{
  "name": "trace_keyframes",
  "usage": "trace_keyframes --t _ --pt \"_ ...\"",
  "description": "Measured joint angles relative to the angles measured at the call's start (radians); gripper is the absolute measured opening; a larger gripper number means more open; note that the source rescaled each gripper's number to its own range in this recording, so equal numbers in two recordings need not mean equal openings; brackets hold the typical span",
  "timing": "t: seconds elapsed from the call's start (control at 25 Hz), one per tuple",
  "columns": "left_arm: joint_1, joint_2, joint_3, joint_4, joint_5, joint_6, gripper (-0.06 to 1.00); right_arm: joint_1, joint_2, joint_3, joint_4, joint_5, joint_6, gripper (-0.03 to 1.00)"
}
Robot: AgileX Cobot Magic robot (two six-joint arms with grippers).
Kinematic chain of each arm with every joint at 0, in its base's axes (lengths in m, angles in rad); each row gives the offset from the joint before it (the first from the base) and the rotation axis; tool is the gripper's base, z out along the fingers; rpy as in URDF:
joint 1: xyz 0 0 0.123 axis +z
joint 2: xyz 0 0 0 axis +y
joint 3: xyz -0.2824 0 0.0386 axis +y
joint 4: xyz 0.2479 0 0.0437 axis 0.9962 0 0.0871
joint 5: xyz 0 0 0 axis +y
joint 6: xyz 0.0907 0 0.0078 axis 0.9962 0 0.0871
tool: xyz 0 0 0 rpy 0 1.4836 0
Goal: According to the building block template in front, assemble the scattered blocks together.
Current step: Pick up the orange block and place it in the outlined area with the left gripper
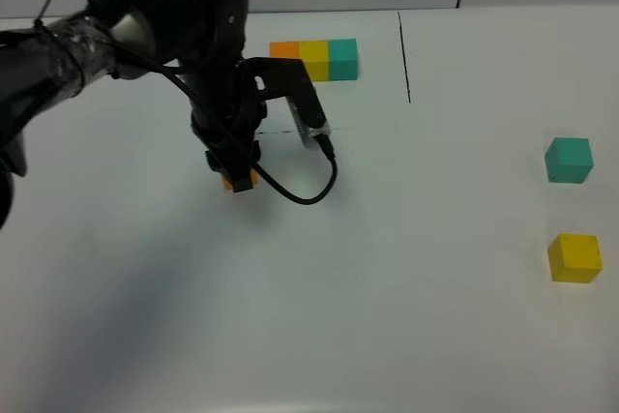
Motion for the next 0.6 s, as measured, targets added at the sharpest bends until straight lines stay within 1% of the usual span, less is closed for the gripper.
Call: trace_keyframes --t 0.12,0.28,0.4,0.6 --pt "-0.048 0.058 -0.075 0.002 0.023 0.034 0.0 0.0 0.0 0.0 0.0 0.0 0.0 0.85" --pt "-0.099 0.106 -0.111 0.024 0.023 0.059 0.0 0.0 0.0 0.0 0.0 0.0 0.0 0.84" --pt "-0.113 0.124 -0.118 0.038 0.023 0.073 0.0 0.0 0.0 0.0 0.0 0.0 0.0 0.84" --pt "-0.114 0.139 -0.118 0.049 0.012 0.072 0.0 0.0 0.0 0.0 0.0 0.0 0.0 0.84"
